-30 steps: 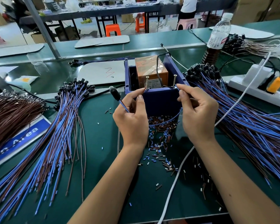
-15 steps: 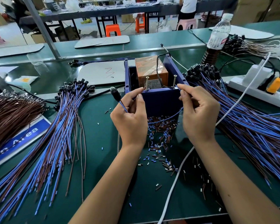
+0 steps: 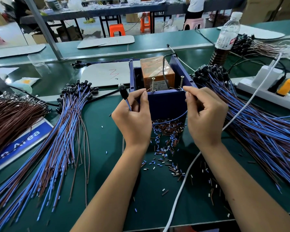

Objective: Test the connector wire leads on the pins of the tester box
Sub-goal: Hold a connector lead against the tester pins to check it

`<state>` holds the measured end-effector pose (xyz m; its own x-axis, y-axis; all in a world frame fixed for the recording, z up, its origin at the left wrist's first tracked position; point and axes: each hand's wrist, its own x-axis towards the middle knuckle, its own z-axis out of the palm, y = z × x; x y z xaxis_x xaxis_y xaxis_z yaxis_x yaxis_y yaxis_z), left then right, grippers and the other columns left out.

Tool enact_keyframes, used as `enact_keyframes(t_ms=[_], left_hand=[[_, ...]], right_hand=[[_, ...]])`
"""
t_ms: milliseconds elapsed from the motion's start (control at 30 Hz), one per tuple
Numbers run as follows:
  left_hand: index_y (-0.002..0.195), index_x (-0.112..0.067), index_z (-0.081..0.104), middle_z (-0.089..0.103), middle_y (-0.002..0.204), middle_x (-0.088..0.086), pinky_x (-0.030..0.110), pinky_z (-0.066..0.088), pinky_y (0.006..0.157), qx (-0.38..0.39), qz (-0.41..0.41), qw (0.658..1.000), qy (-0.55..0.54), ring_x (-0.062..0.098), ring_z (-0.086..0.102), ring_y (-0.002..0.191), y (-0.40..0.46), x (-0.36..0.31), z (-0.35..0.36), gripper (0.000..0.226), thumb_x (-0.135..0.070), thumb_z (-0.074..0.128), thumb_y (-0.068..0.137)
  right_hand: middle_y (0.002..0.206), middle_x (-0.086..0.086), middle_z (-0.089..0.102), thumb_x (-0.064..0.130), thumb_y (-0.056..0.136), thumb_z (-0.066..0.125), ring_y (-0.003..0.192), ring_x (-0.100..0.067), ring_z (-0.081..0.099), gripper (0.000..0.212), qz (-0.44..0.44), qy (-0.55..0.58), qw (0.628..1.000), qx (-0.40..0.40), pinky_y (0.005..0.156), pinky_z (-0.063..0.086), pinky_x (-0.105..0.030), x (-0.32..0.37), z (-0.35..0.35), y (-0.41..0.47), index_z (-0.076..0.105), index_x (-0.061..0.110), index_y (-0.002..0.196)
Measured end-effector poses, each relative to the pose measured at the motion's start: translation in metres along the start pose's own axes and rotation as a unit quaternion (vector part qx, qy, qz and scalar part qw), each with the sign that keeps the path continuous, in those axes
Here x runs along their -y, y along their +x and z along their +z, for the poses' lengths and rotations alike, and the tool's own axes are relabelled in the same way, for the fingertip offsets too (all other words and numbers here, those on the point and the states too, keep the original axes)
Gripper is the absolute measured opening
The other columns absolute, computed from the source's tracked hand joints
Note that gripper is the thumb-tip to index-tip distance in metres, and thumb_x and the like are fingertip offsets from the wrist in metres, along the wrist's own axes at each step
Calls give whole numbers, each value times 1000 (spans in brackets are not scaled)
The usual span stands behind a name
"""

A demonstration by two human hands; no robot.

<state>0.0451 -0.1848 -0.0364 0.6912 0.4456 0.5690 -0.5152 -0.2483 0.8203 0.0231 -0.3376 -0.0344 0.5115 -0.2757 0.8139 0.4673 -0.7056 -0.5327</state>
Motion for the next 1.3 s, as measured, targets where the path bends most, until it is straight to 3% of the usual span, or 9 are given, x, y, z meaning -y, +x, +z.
enact_keyframes(t_ms=[67,200,367,500,733,1167,1300], left_hand=[[93,-14,79,45,55,-16,19,31,55,-3,4,1000,7,5,34,52,0,0,0,9,-10,72,94],[94,-12,80,45,56,-17,18,32,56,-7,8,1000,7,4,35,53,2,0,1,8,-10,72,94],[95,-11,80,48,57,-9,19,32,56,-8,3,1000,3,6,34,54,2,-1,1,8,-11,72,94],[95,-12,80,47,57,-12,18,31,56,-10,-1,1000,1,5,34,53,3,0,1,8,-10,72,94],[95,-11,81,58,62,-7,22,32,56,26,-9,999,-16,6,34,56,2,1,-1,9,-11,72,94],[94,-9,80,65,70,-9,21,38,58,42,-14,999,-19,3,43,59,0,3,-2,9,-9,71,95],[95,-9,80,74,78,0,36,50,65,47,-14,998,-31,29,60,67,0,1,-2,9,-9,71,95]], right_hand=[[87,-4,72,5,105,61,75,-7,61,18,-2,-4,1000,-2,71,41,-9,0,0,0,78,0,110],[86,-4,72,6,105,61,73,-12,63,19,1,-12,1000,-10,64,47,-19,0,-1,0,78,1,111],[89,-3,74,8,105,61,78,-12,67,20,17,-9,1000,-19,67,53,-25,0,-2,-1,78,3,113],[91,-4,74,9,105,60,81,-15,70,20,33,-3,999,-26,70,56,-32,-2,-2,0,78,3,114],[85,-4,71,8,105,60,77,-15,67,20,25,21,999,-5,67,52,-26,-3,-1,0,78,2,111],[85,-4,70,7,105,60,78,-13,66,19,26,28,999,6,68,54,-28,-3,-1,0,77,3,112],[86,-3,70,8,105,59,79,-13,66,20,26,30,999,6,69,53,-27,-3,-2,0,77,3,112]])
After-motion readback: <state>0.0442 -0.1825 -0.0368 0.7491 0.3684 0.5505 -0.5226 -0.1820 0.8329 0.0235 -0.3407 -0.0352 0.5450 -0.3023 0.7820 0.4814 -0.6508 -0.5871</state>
